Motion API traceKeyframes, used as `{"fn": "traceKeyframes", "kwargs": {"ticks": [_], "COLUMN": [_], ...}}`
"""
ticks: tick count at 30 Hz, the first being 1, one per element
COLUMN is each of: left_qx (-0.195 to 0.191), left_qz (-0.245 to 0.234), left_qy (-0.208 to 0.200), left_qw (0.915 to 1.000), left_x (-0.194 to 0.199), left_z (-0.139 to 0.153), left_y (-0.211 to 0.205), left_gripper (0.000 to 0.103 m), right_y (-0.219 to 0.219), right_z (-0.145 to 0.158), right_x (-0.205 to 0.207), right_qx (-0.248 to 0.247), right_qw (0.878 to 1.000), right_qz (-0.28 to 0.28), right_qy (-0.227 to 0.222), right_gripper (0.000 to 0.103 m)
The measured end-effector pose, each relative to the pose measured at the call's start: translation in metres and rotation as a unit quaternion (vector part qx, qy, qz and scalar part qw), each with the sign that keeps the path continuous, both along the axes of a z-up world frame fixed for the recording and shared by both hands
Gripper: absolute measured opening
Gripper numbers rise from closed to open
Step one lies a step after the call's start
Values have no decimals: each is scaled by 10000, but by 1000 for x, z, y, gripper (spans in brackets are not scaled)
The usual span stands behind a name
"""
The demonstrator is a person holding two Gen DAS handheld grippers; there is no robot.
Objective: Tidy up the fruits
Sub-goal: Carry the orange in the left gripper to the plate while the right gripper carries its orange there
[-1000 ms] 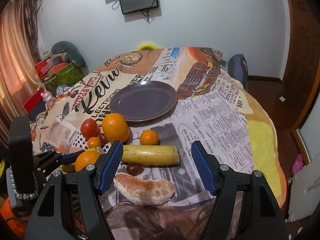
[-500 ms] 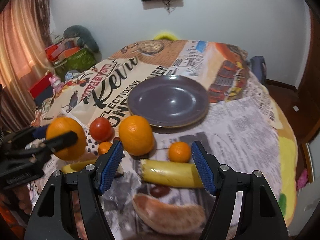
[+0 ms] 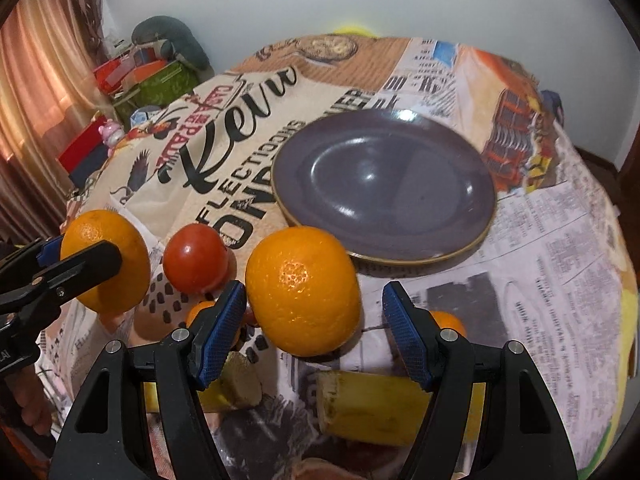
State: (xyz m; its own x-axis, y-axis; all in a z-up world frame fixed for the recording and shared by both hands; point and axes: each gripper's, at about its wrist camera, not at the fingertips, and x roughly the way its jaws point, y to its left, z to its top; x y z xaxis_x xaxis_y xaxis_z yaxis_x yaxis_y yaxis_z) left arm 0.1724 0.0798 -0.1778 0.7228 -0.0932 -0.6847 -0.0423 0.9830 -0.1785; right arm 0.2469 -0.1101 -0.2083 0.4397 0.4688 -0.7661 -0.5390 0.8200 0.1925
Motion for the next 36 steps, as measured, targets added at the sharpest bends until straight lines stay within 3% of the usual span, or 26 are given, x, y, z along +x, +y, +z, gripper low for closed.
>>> {"fn": "traceKeyframes", "kwargs": {"ticks": [2,12,25,36], "left_qx": [9,24,115,255], "left_qz": [2,-27,72,53], "left_qy": [-8,-103,-453,-653], "left_qw": [10000,9999,9989,9975], "left_x": [1,2,20,58], "left_z": [-1,9,46,68], "left_y": [0,-5,-14,-19], "left_gripper": [56,56,56,56], "right_y": [1,-4,-30,-53], "right_z": [-4,5,53,86], "right_x": [1,-4,-7,21], "right_qx": [42,48,356,530], "right_qw": [9999,10000,9973,9900], "right_qz": [79,67,-235,-647], "right_qy": [128,24,-604,-1136], "right_gripper": [57,56,56,56]}}
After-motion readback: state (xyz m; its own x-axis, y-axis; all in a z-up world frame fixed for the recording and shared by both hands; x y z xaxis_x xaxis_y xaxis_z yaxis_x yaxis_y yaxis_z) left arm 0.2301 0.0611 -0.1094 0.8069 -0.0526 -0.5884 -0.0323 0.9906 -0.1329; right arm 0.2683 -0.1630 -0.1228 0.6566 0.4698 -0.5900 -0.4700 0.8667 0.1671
